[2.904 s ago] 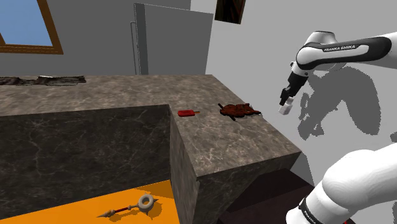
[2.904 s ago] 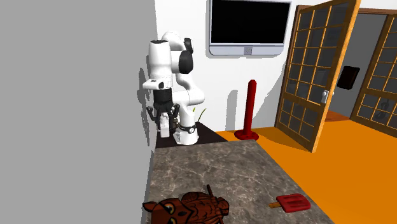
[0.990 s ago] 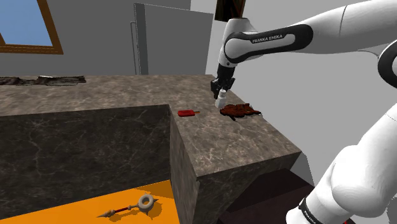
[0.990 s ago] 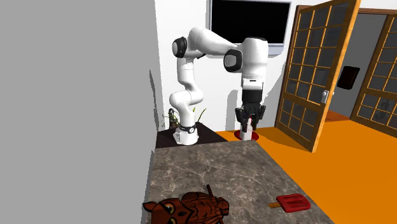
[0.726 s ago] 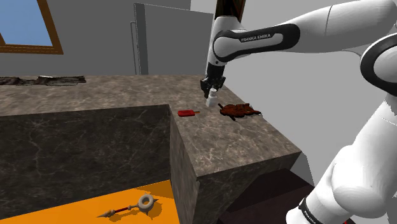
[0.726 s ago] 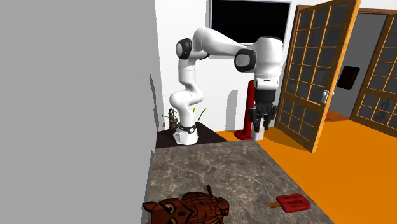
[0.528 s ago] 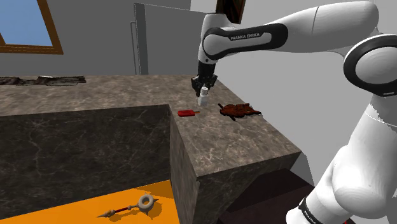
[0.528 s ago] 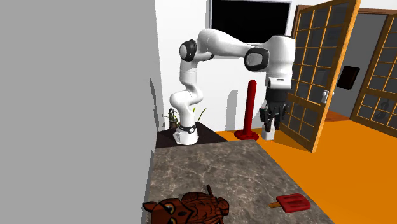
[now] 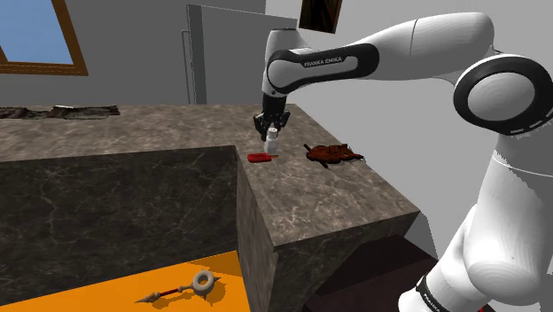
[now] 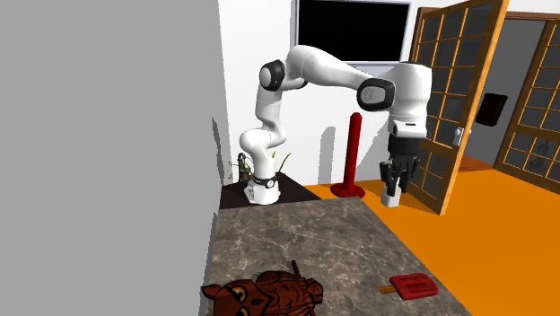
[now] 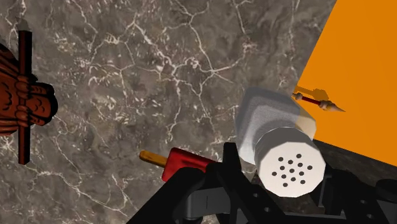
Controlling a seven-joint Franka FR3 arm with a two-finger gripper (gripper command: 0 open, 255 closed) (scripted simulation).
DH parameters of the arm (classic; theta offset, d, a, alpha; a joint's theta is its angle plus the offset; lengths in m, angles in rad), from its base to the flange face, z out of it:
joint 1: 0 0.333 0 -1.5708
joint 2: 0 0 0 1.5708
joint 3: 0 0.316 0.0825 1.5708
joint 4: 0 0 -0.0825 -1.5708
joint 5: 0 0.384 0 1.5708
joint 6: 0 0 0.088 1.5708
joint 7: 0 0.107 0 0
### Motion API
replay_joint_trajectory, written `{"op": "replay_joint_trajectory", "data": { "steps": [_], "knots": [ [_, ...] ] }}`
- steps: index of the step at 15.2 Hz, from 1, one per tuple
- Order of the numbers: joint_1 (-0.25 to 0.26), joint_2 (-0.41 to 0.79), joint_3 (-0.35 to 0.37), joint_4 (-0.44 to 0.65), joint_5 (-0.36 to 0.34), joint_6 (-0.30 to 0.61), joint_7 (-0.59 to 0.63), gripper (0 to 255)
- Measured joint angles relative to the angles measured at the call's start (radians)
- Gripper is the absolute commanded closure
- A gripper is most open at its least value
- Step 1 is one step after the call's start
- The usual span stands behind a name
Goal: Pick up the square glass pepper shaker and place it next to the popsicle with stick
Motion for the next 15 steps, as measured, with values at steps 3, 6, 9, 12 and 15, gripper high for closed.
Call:
{"op": "replay_joint_trajectory", "data": {
  "steps": [3,6,9,12,15],
  "knots": [
    [-0.001,0.011,0.000,-0.030,-0.001,0.040,0.002,255],
    [-0.001,0.016,-0.001,-0.060,-0.002,0.076,0.004,255],
    [0.001,0.025,0.000,-0.088,-0.004,0.113,0.009,255],
    [-0.001,0.035,-0.001,-0.115,-0.004,0.150,0.009,255],
    [-0.001,0.051,-0.002,-0.135,-0.006,0.186,0.011,255]
  ]
}}
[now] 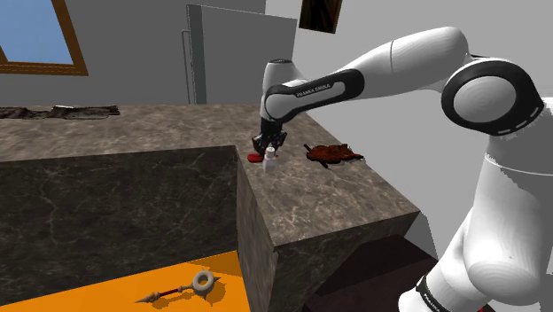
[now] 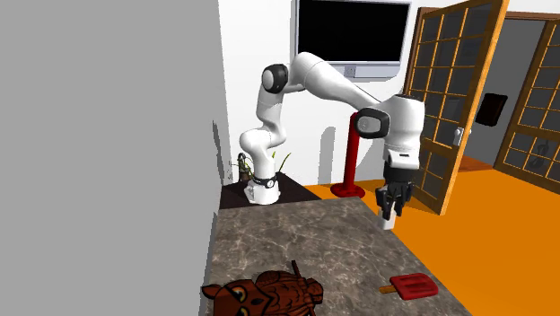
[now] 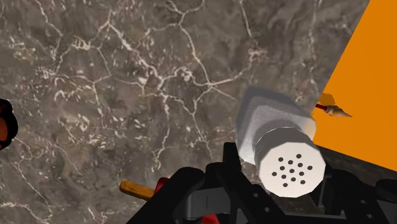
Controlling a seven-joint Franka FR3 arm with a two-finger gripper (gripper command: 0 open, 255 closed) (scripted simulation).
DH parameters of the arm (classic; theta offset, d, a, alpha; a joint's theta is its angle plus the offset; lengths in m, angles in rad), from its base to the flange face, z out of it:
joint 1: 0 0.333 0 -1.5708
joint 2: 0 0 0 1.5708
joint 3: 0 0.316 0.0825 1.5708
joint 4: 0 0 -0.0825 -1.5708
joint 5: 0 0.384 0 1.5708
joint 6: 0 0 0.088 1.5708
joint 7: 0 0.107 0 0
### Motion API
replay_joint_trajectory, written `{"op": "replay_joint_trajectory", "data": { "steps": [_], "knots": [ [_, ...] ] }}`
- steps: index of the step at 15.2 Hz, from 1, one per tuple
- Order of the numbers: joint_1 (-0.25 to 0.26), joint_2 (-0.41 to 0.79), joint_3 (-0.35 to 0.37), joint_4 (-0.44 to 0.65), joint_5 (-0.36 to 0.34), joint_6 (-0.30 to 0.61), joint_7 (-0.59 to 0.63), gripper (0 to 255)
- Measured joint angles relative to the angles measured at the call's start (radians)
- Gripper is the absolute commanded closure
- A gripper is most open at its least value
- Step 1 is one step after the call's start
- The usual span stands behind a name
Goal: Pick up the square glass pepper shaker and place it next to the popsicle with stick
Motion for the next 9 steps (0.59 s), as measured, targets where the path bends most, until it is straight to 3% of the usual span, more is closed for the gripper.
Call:
{"op": "replay_joint_trajectory", "data": {
  "steps": [9],
  "knots": [
    [0.000,0.048,-0.001,-0.055,-0.005,0.102,0.007,255]
  ]
}}
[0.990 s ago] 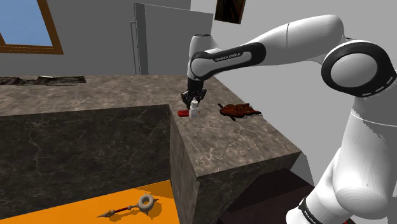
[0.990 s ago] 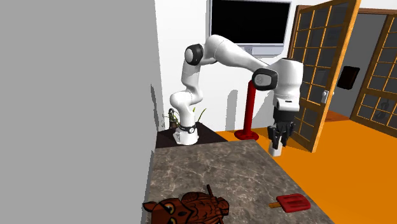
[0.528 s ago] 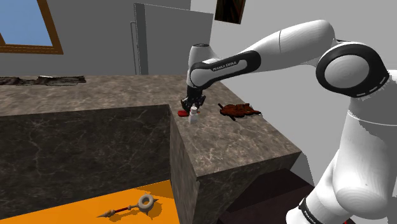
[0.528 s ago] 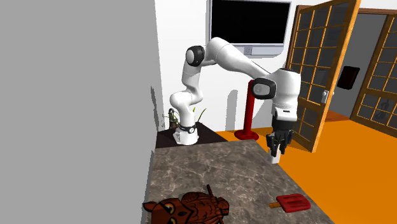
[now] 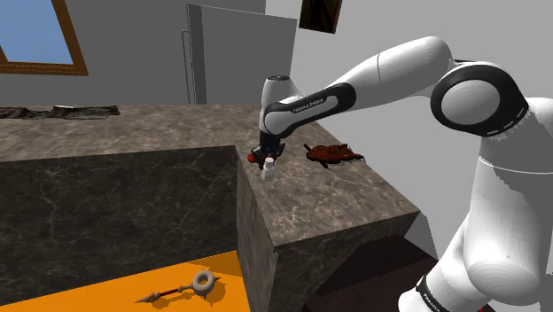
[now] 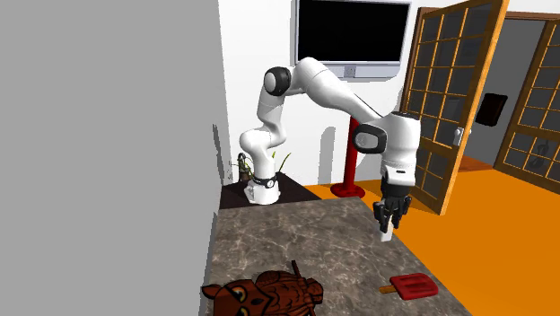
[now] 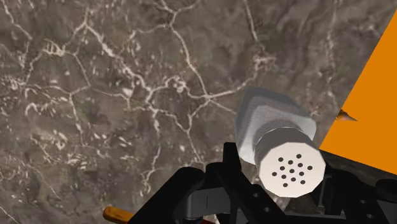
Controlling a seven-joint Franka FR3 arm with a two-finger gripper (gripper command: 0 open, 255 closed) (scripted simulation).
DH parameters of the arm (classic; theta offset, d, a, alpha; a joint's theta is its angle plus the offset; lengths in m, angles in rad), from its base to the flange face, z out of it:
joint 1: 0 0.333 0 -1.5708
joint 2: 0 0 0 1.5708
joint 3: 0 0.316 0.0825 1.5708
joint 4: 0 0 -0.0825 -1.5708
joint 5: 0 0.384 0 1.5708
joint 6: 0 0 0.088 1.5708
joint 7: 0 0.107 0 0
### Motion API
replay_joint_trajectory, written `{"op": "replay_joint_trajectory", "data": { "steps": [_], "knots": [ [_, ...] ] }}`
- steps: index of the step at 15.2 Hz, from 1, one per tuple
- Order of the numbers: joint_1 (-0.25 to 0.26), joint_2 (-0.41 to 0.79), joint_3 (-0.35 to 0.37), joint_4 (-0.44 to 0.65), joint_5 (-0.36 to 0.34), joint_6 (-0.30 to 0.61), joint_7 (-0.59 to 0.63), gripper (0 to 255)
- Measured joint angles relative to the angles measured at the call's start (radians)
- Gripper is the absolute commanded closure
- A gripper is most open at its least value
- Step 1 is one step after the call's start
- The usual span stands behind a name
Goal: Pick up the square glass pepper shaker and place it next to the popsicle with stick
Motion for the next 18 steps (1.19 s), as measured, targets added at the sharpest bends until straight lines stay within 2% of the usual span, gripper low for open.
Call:
{"op": "replay_joint_trajectory", "data": {
  "steps": [6,7,13,18],
  "knots": [
    [0.001,0.004,0.000,-0.002,0.000,0.006,0.001,255],
    [0.001,0.004,0.000,-0.002,0.000,0.006,0.001,0],
    [0.001,0.004,0.000,-0.002,0.000,0.006,0.001,0],
    [0.004,-0.057,0.003,0.032,0.003,-0.088,0.000,0]
  ]
}}
